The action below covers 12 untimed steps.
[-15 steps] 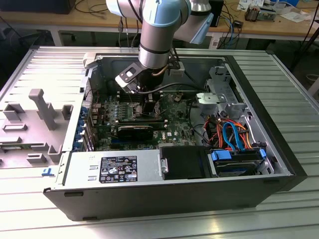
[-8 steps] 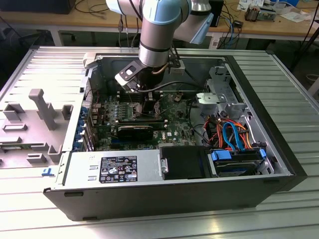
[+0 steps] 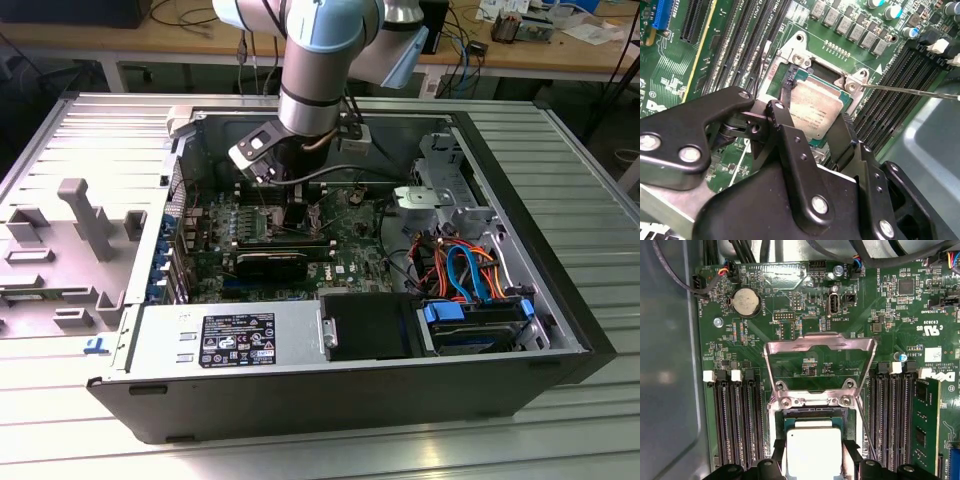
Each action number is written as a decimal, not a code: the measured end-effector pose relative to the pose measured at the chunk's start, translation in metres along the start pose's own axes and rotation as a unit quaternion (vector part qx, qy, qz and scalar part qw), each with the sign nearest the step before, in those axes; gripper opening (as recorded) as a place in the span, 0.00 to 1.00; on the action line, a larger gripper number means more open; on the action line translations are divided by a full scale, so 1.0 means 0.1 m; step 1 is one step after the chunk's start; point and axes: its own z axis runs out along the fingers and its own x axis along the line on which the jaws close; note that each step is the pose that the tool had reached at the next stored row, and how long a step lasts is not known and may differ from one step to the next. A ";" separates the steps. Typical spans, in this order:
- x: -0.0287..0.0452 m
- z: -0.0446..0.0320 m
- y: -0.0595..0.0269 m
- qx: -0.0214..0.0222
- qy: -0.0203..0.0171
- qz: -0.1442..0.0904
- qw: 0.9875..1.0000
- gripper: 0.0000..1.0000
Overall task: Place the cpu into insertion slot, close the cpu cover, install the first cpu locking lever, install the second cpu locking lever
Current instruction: 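Place the cpu into insertion slot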
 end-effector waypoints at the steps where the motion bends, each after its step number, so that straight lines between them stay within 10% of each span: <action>1: 0.000 0.002 0.001 0.000 0.000 0.000 1.000 0.53; 12: 0.001 0.027 0.016 0.000 0.000 0.000 1.000 0.53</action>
